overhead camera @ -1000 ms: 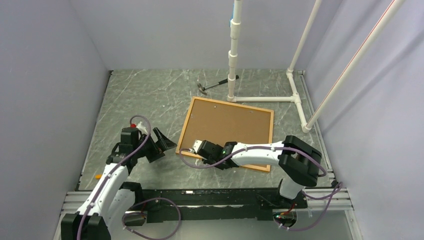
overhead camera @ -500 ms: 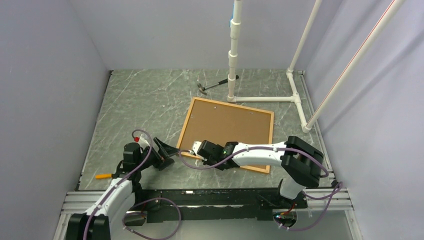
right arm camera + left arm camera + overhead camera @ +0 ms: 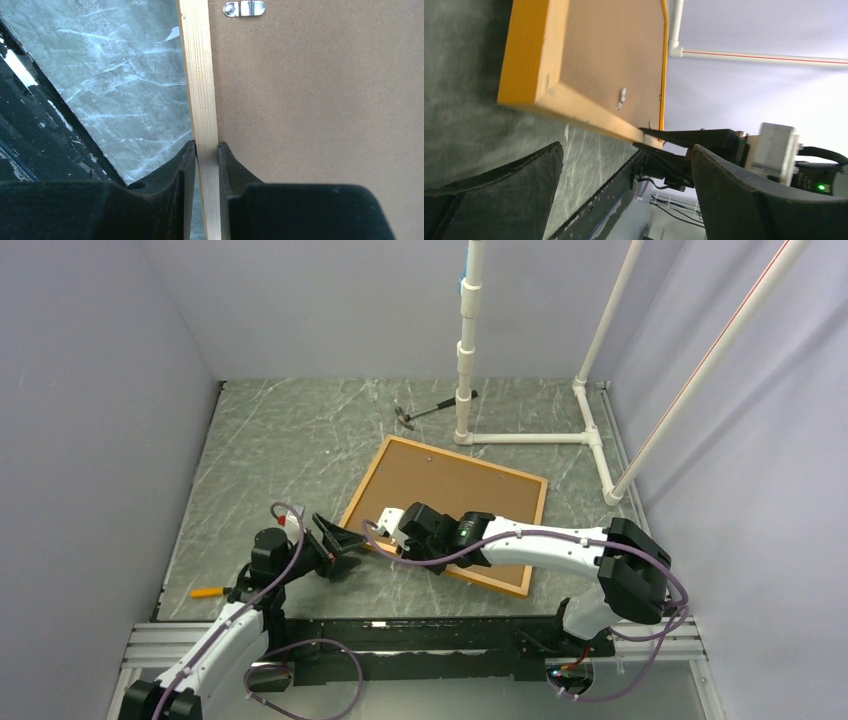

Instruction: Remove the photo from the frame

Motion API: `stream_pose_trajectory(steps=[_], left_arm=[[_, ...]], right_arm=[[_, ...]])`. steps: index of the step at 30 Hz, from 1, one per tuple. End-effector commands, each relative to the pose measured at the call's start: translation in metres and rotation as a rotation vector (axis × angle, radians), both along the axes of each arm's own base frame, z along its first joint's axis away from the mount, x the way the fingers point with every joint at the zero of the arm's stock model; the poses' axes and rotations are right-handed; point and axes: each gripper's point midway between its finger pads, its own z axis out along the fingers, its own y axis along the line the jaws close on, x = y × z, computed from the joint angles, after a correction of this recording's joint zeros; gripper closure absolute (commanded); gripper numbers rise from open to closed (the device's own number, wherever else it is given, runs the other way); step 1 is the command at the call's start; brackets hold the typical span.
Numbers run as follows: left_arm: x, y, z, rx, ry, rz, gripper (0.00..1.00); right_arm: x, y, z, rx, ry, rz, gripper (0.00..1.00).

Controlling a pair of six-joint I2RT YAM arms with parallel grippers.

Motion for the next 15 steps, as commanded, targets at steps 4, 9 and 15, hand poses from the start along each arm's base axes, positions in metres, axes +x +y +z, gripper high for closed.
stream_pose_trajectory(steps=[4,9,15], left_arm=[[0.001,0.005,-0.004,-0.015,0.152,0.110,0.01],[0.009,-0.003,0.010,-0.088,0.093,0.089,0.03],[0.018,-0.007,0.015,-0.080,0.096,0.078,0.20]], right_arm=[[0.000,0.024,0.048,0.172,0.004,0.004,1.00],[-0.008,0.034,0.060,0.240,0.030,0.045,1.00],[-0.011,0.042,0.066,0.271,0.053,0.058,1.00]])
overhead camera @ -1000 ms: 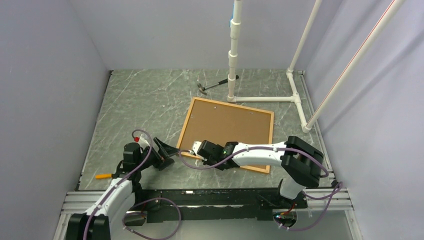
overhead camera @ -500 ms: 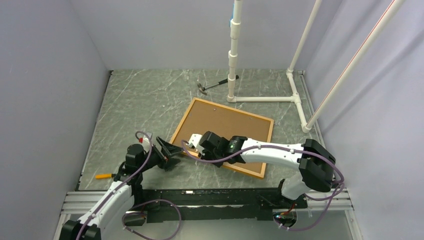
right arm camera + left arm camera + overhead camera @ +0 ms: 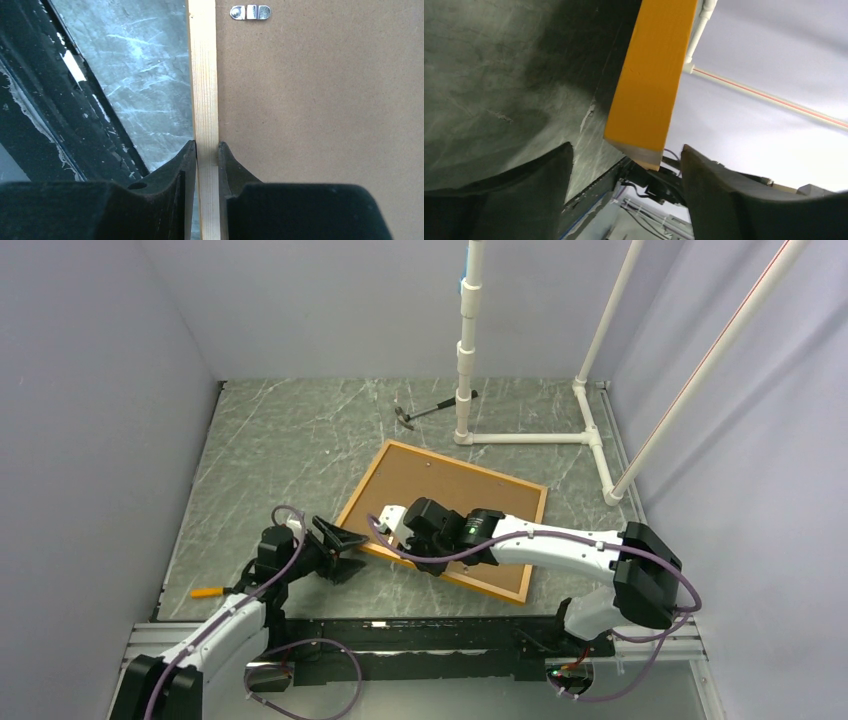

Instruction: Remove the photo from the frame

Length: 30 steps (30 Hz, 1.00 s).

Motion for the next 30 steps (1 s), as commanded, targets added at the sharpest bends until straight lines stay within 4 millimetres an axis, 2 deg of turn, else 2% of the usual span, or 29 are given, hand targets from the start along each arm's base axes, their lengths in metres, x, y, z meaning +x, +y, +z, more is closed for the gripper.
stream_pose_trajectory(steps=[1,2,6,11,15,16,20,22,25,27,30], left_arm=[[0.017,-0.005,0.034,-0.041,-0.112,0.009,0.27],[0.019,-0.003,0.034,-0.026,-0.110,0.023,0.32],[0.021,0.006,0.034,0.034,-0.116,0.073,0.43],[0.018,0.011,0.026,0.041,-0.092,0.101,0.40],[0.019,0.010,0.025,0.030,-0.093,0.104,0.46],[0.019,0.010,0.026,0.030,-0.100,0.104,0.50],[0.021,0.012,0.034,0.041,-0.124,0.111,0.93],[0.019,0.014,0.035,0.051,-0.114,0.119,1.00],[0.012,0.017,0.033,0.048,-0.069,0.132,1.00],[0.008,0.019,0.034,0.050,-0.037,0.147,1.00],[0.002,0.024,0.035,0.063,0.018,0.172,1.00]], right_arm=[[0.004,0.034,0.047,0.181,-0.020,0.014,1.00],[0.004,0.034,0.048,0.180,-0.022,0.011,1.00],[0.006,0.035,0.053,0.179,-0.042,-0.012,1.00],[0.000,0.041,0.063,0.221,-0.057,-0.024,1.00],[-0.007,0.048,0.067,0.218,-0.064,-0.008,1.00],[-0.010,0.049,0.067,0.217,-0.062,0.000,1.00],[-0.010,0.051,0.066,0.187,-0.103,-0.021,1.00],[-0.007,0.048,0.068,0.163,-0.147,-0.061,0.98],[-0.009,0.044,0.069,0.113,-0.221,-0.104,0.52],[-0.014,0.043,0.072,0.090,-0.281,-0.129,0.38],[-0.019,0.042,0.075,0.032,-0.375,-0.182,0.29]])
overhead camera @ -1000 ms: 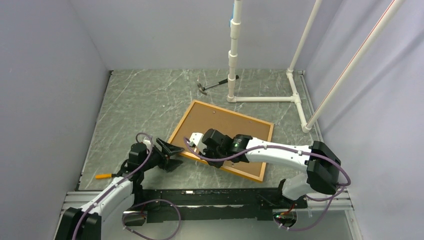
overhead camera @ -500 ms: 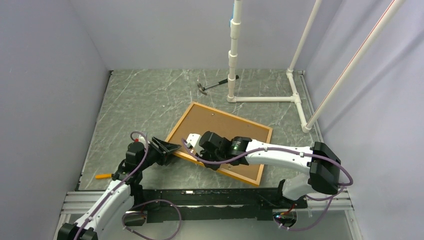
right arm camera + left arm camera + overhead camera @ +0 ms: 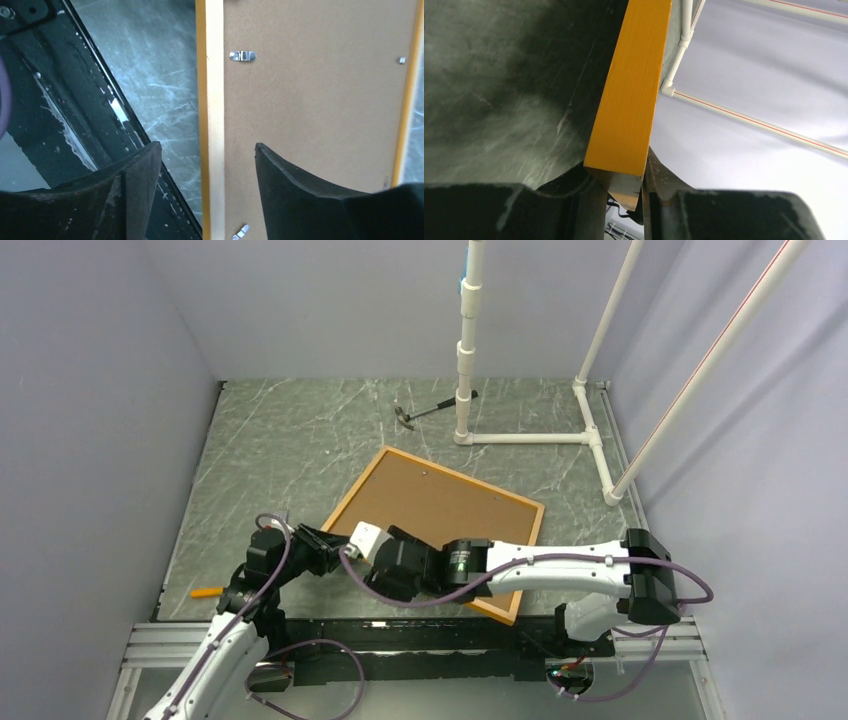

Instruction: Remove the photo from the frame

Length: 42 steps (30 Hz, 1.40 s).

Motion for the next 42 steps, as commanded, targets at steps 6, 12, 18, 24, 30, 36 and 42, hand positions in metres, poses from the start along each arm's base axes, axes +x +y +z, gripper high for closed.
stream_pose_trajectory(steps=[6,12,18,24,30,36,42], left_arm=[[-0.018,0.017,0.015,0.083,0.164,0.075,1.00],[-0.023,0.019,0.026,0.078,0.199,0.085,1.00],[-0.028,0.023,0.036,0.070,0.230,0.112,1.00],[-0.034,0.024,0.041,0.041,0.270,0.135,1.00],[-0.038,0.028,0.051,0.029,0.277,0.161,1.00],[-0.035,0.035,0.071,0.068,0.173,0.174,0.75],[-0.038,0.071,0.112,0.256,-0.018,0.275,0.18]], right_arm=[[0.005,-0.004,0.031,-0.119,-0.363,-0.225,0.26],[0.010,-0.003,0.034,-0.222,-0.440,-0.221,0.32],[0.014,0.004,0.017,-0.330,-0.489,-0.214,0.34],[0.021,0.002,0.010,-0.392,-0.542,-0.238,0.37],[0.028,-0.004,0.010,-0.428,-0.514,-0.203,0.66],[0.028,-0.009,0.022,-0.443,-0.460,-0.138,0.93],[0.028,-0.026,0.035,-0.476,-0.324,0.002,1.00]])
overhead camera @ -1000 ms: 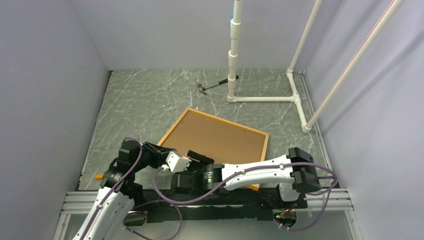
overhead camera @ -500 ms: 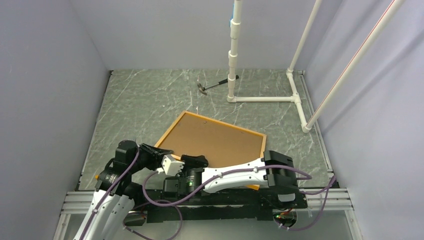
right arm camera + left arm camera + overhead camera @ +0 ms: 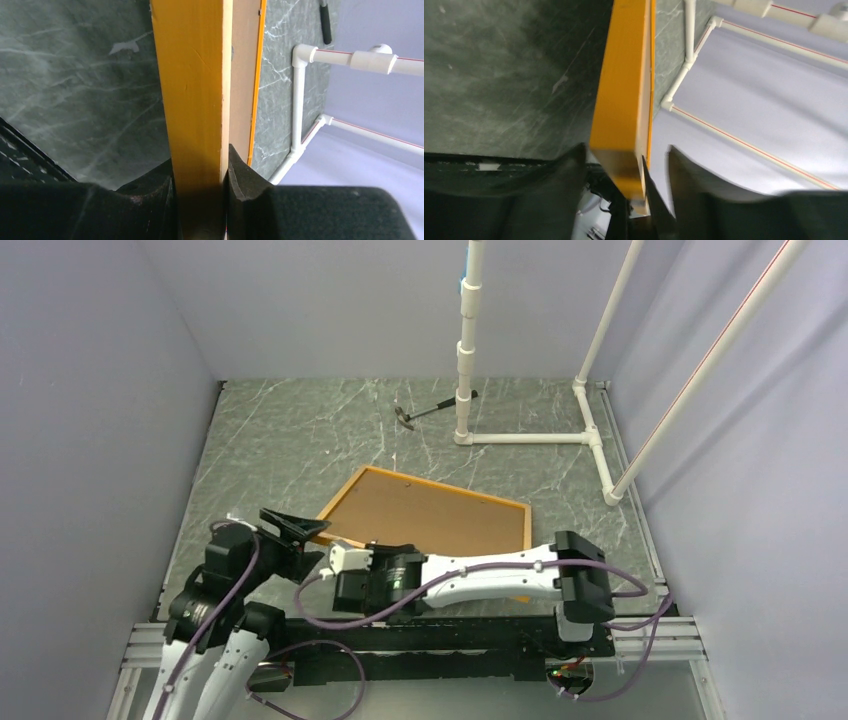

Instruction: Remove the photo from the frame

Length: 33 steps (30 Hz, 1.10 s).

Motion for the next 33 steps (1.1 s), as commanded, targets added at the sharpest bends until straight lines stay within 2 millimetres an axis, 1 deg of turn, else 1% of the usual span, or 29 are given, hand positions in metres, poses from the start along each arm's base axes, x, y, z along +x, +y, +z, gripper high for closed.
stream_pose_trajectory(steps=[1,3,5,7,9,11,14,15,17,18,19,22,24,26,27,28,29,30,32,33], left_arm=[[-0.005,0.039,0.037,0.208,-0.141,0.104,0.14],[-0.007,0.053,0.053,0.304,-0.207,0.121,0.12],[-0.011,0.068,0.069,0.389,-0.253,0.146,0.12],[-0.015,0.084,0.084,0.478,-0.292,0.180,0.13],[-0.017,0.095,0.098,0.562,-0.345,0.192,0.13],[-0.016,0.098,0.115,0.638,-0.435,0.167,0.13],[-0.013,0.088,0.138,0.746,-0.623,0.060,0.13],[-0.011,0.083,0.142,0.780,-0.684,0.020,0.13],[-0.008,0.070,0.149,0.847,-0.819,-0.078,0.14],[-0.006,0.062,0.152,0.877,-0.883,-0.128,0.13],[-0.004,0.055,0.151,0.905,-0.924,-0.181,0.11],[-0.006,0.032,0.146,0.969,-1.039,-0.381,0.08],[-0.008,0.026,0.143,1.015,-1.080,-0.477,0.07],[-0.011,0.025,0.145,1.060,-1.120,-0.511,0.07],[-0.015,0.021,0.146,1.073,-1.172,-0.545,0.07],[-0.026,0.009,0.147,1.060,-1.283,-0.615,0.07],[-0.033,0.003,0.144,1.089,-1.367,-0.671,0.07],[-0.044,-0.006,0.142,1.084,-1.464,-0.731,0.06],[-0.052,-0.008,0.140,1.119,-1.562,-0.738,0.02],[-0.058,-0.012,0.137,1.123,-1.617,-0.769,0.01]], right_arm=[[0.002,-0.018,0.031,0.021,0.164,0.051,1.00],[0.003,-0.025,0.038,0.008,0.201,0.076,1.00],[0.004,-0.031,0.045,0.009,0.258,0.086,1.00],[0.002,-0.033,0.053,0.032,0.317,0.118,1.00],[-0.012,-0.029,0.060,0.077,0.412,0.201,1.00],[-0.027,-0.026,0.065,0.100,0.516,0.277,1.00],[-0.046,-0.023,0.081,0.162,0.636,0.342,1.00],[-0.050,-0.022,0.089,0.190,0.663,0.363,1.00],[-0.052,-0.020,0.105,0.236,0.674,0.378,1.00],[-0.051,-0.022,0.108,0.245,0.674,0.378,1.00],[-0.048,-0.022,0.110,0.251,0.666,0.376,1.00],[-0.037,-0.024,0.105,0.236,0.651,0.346,1.00],[-0.031,-0.023,0.105,0.252,0.650,0.340,1.00],[-0.019,-0.027,0.105,0.267,0.637,0.309,1.00],[-0.013,-0.030,0.104,0.271,0.633,0.290,1.00],[-0.005,-0.036,0.104,0.282,0.630,0.265,1.00],[-0.003,-0.039,0.102,0.281,0.634,0.256,1.00],[0.002,-0.045,0.102,0.285,0.630,0.240,1.00],[0.008,-0.053,0.104,0.304,0.624,0.220,1.00],[0.009,-0.056,0.105,0.313,0.622,0.220,1.00]])
